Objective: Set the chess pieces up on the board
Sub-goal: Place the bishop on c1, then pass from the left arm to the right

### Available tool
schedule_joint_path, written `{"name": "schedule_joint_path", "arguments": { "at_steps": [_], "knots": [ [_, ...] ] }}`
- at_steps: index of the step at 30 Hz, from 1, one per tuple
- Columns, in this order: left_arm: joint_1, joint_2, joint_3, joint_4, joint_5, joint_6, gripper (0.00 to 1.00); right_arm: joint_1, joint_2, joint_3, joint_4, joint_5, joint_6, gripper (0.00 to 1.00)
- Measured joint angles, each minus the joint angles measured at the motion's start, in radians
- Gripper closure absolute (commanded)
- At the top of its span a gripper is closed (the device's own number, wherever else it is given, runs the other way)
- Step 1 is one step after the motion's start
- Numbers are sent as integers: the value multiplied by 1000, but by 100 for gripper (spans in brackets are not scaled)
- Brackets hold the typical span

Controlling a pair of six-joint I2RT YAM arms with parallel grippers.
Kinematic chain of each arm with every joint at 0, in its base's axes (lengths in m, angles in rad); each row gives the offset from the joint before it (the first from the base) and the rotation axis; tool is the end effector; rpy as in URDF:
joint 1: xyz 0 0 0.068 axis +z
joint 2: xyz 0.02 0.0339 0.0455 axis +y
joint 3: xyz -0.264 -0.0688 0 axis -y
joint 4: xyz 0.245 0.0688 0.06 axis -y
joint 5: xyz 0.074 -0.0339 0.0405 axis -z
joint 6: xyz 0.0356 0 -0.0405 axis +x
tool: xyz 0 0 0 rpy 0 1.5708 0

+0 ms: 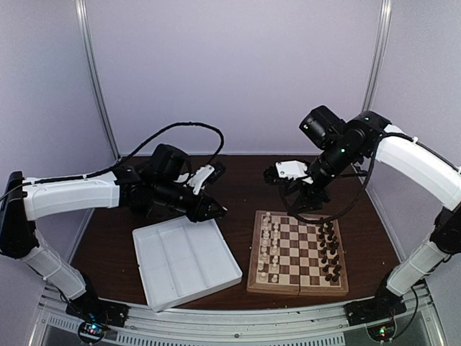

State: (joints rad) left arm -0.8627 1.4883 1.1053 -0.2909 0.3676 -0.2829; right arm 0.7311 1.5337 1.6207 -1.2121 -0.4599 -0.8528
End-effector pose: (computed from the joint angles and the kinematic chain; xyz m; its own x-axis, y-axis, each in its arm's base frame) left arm 0.2060 -0.2603 0.2738 -0.6386 0.3453 -0.6877 0.7428 0.5103 -0.4335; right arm 0.2089 0.2085 0.3628 0.1160 -0.8025 -0.5852 -0.9932 -0.0989 -0.0612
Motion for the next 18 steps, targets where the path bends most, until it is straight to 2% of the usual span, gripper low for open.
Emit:
{"name": "schedule_joint_path", "arguments": {
  "at_steps": [5,12,18],
  "knots": [
    [9,62,87,-33,158,-54,92,77,-7,40,-42,2,-92,40],
    [9,112,124,-34,319,-134,92,212,68,63,-14,124,-138,43],
    [8,129,127,-35,407,-185,92,239,134,78,53,181,-147,42]
  ]
}}
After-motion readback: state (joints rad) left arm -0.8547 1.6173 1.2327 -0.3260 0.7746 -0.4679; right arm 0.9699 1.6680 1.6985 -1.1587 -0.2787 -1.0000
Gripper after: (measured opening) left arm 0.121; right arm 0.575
